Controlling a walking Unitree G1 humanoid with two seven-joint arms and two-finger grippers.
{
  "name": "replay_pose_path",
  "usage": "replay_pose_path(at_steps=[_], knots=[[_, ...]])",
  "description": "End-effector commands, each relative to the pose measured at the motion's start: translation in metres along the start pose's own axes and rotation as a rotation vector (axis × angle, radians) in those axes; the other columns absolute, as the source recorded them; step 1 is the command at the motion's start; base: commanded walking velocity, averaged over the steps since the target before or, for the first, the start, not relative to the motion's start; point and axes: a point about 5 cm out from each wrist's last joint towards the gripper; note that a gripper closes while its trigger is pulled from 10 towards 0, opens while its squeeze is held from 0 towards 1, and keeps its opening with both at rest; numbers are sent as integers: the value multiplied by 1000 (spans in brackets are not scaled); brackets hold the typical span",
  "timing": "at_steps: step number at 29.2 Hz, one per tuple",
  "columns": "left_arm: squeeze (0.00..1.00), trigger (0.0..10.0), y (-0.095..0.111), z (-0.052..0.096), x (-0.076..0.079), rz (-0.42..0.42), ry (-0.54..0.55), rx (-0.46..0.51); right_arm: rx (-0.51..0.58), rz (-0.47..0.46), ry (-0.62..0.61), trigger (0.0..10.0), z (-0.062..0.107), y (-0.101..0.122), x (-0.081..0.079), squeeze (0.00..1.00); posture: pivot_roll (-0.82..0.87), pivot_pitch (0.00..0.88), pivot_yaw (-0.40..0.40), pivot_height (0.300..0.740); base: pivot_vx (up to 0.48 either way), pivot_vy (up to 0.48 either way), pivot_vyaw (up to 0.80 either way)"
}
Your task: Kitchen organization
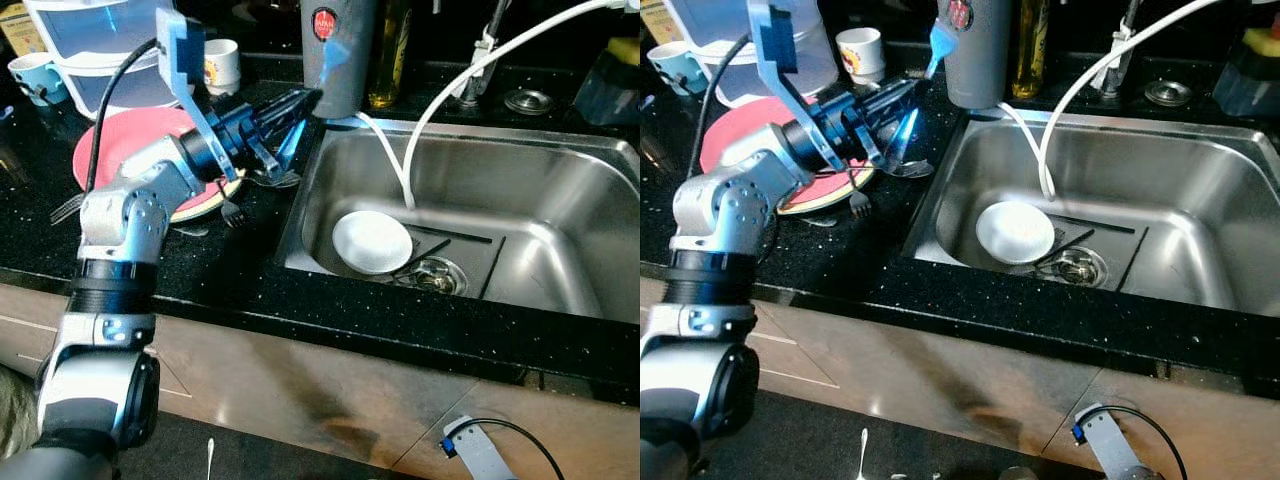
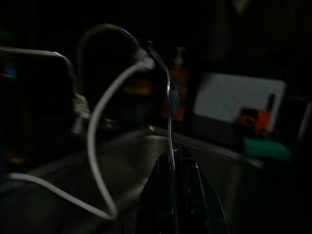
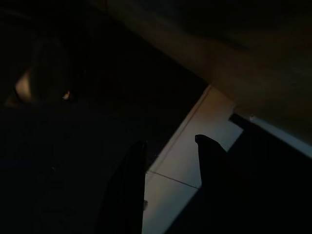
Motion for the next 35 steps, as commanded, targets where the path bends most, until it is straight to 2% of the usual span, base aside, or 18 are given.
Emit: replay_pose_path(at_steps=[1, 3, 5, 9, 15, 18, 23, 27, 30, 35], knots=[[0, 10000, -1, -2, 9, -16, -49, -23, 34, -59, 0, 10000, 0, 2, -3, 0, -42, 11, 48, 740, 0, 0, 0], [0, 10000, -2, -1, 16, -16, -69, -28, 44, -86, -4, 10000, 0, 2, -3, 0, -42, 11, 48, 740, 0, 0, 0], [0, 10000, -2, -1, 20, -11, -73, -30, 49, -76, -3, 10000, 0, 4, -2, 0, -53, 11, 48, 740, 0, 0, 0], [0, 10000, -2, -2, 20, -10, -74, -31, 50, -63, 1, 10000, 0, 4, -3, 0, -53, 11, 48, 740, 0, 0, 0], [0, 10000, -16, -1, 25, -13, -63, -73, 65, 49, 37, 10000, 0, 9, -4, 0, -59, 13, 48, 740, 0, 0, 0], [0, 10000, -21, -1, 27, -3, -79, -86, 75, 57, 40, 10000, 0, 10, -4, 0, -59, 13, 48, 740, 0, 0, 0], [0, 10000, -46, -3, 37, -45, -161, -190, 126, 9, 52, 10000, 1, 13, -5, 0, -65, 16, 43, 740, 0, 0, 0], [0, 10000, -61, -8, 33, -102, -157, -265, 148, -47, 34, 10000, 1, 13, -4, 0, -74, 23, 46, 740, 0, 0, 0], [0, 10000, -62, -12, 30, -124, -158, -264, 150, -49, 21, 10000, 1, 12, -3, 0, -80, 27, 52, 740, 0, 0, 0], [0, 10000, -59, -27, 31, -164, -215, -224, 148, -80, 12, 10000, 1, 10, -3, 0, -90, 34, 56, 740, 0, 0, 0]])
Point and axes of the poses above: a point about 5 cm out from each wrist's last joint towards the gripper, its own z axis pointing back from the gripper into the wrist, its own y axis along the axis of the wrist's last joint, x = y × z, and after that the axes turned 10 degrees about -z, right-handed
